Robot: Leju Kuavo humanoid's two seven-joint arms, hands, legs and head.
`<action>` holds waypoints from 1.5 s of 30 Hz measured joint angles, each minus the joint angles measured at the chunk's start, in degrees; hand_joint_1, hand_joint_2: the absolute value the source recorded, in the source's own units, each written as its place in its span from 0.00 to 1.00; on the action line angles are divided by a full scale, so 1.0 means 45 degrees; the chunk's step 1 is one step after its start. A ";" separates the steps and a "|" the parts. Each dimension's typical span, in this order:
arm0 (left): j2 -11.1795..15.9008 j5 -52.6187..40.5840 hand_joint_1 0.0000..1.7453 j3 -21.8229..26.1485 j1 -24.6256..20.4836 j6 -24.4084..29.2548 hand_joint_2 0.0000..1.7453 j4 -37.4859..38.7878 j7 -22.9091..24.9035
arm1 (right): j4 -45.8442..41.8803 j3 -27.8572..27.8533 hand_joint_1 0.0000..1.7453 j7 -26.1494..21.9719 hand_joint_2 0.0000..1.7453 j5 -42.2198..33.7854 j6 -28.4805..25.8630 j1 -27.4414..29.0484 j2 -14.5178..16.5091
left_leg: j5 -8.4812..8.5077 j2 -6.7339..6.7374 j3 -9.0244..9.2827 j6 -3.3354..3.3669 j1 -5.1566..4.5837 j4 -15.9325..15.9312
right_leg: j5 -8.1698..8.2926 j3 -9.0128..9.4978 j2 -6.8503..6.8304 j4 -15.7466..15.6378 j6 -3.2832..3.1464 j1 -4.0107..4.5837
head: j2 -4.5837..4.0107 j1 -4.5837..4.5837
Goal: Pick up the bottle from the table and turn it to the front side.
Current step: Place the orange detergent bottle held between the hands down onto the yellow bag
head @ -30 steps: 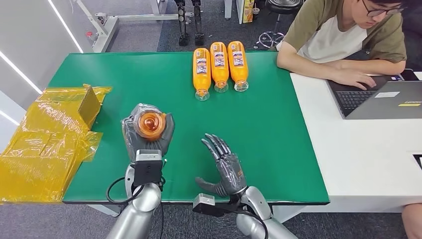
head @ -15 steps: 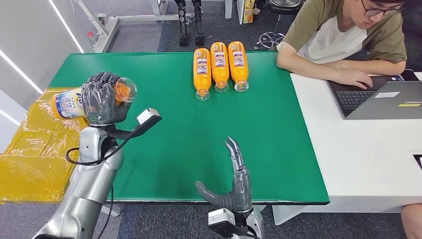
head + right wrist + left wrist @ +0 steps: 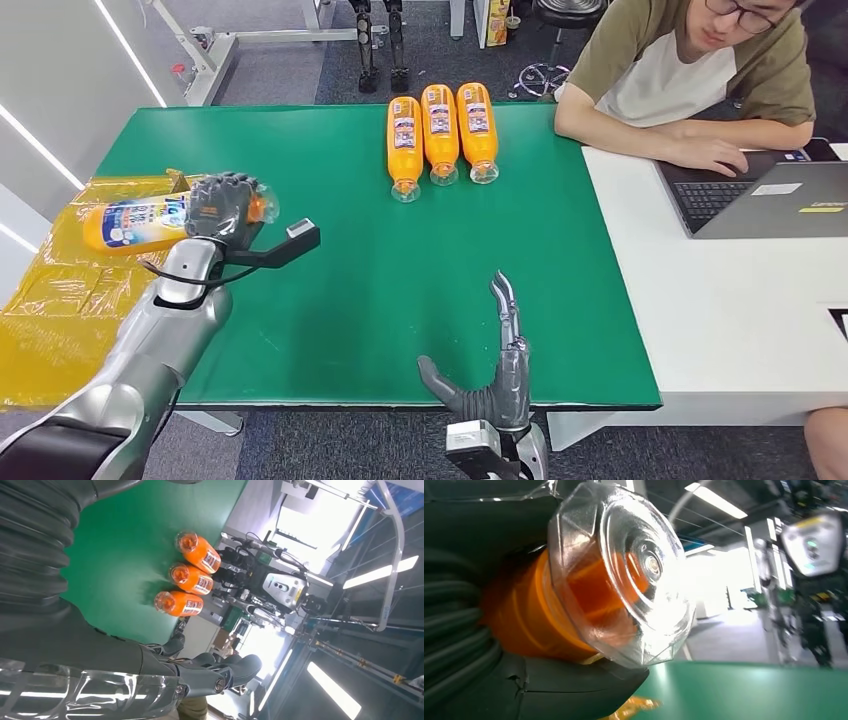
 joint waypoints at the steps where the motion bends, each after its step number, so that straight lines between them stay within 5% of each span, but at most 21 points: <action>1: 0.0007 0.0000 1.00 -0.0231 0.0041 -0.0135 1.00 0.0103 -0.0002 | 0.0000 0.0000 0.00 0.0002 1.00 -0.0005 0.0000 -0.0002 0.0000 | -0.0001 0.0001 0.0000 -0.0002 0.0000 0.0000 | 0.0000 0.0000 0.0001 0.0000 0.0000 0.0000 | 0.0000 -0.0001; 16: 0.0131 0.0086 1.00 -0.1639 0.2148 0.0471 1.00 0.0946 -0.0459 | 0.0046 0.0360 0.00 0.0237 1.00 -0.0234 0.0000 -0.0197 -0.0113 | -0.0007 0.0004 -0.0002 -0.0009 0.0002 -0.0009 | -0.0006 -0.0009 0.0004 0.0001 -0.0005 0.0000 | -0.0001 -0.0001; 17: 0.0134 0.0125 0.93 -0.1656 0.2254 0.0473 1.00 0.0981 -0.0387 | 0.0064 0.0412 0.00 0.0250 1.00 -0.0249 0.0000 -0.0232 -0.0130 | -0.0007 0.0004 -0.0002 -0.0009 0.0002 -0.0009 | -0.0006 -0.0010 0.0003 0.0000 -0.0005 0.0000 | -0.0001 -0.0001; 20: 0.0146 0.0268 0.18 -0.1667 0.2454 0.0453 1.00 0.1070 -0.0181 | 0.0128 0.0562 0.00 0.0287 1.00 -0.0324 0.0004 -0.0348 -0.0163 | -0.0007 0.0000 -0.0007 -0.0009 0.0002 -0.0009 | -0.0006 -0.0009 -0.0004 0.0001 -0.0005 0.0000 | -0.0001 0.0000; 21: 0.0163 0.0374 0.00 -0.1667 0.2493 0.0419 1.00 0.1094 -0.0127 | 0.0160 0.0623 0.00 0.0311 1.00 -0.0359 0.0008 -0.0405 -0.0169 | -0.0006 -0.0001 -0.0007 -0.0009 0.0002 -0.0009 | -0.0005 -0.0009 -0.0005 0.0001 -0.0005 0.0000 | -0.0001 0.0000; 28: 0.0160 0.1661 0.00 -0.1097 0.2608 0.0653 1.00 0.1122 -0.0262 | 0.0546 0.1109 0.00 0.0484 1.00 -0.0675 0.0114 -0.1062 -0.0171 | -0.0005 0.0003 0.0004 -0.0011 0.0002 -0.0009 | -0.0003 -0.0007 -0.0002 0.0003 -0.0007 0.0000 | 0.0000 -0.0002; 34: -0.0068 0.2775 0.00 -0.0120 0.2654 0.0687 1.00 0.1119 -0.1720 | 0.0789 0.1285 0.00 0.0488 1.00 -0.0820 0.0260 -0.1430 -0.0144 | -0.0005 -0.0001 0.0003 -0.0011 0.0002 -0.0009 | -0.0004 -0.0007 -0.0006 0.0004 -0.0007 0.0000 | 0.0000 -0.0004; 45: -0.0238 0.6683 0.00 0.2913 0.2259 -0.4649 1.00 0.0881 -0.7541 | 0.1008 0.1259 0.00 0.0327 1.00 -0.1061 0.0263 -0.1510 -0.0146 | -0.0004 -0.0005 0.0012 -0.0011 0.0000 -0.0008 | -0.0003 0.0005 -0.0012 0.0002 -0.0006 0.0000 | 0.0000 -0.0001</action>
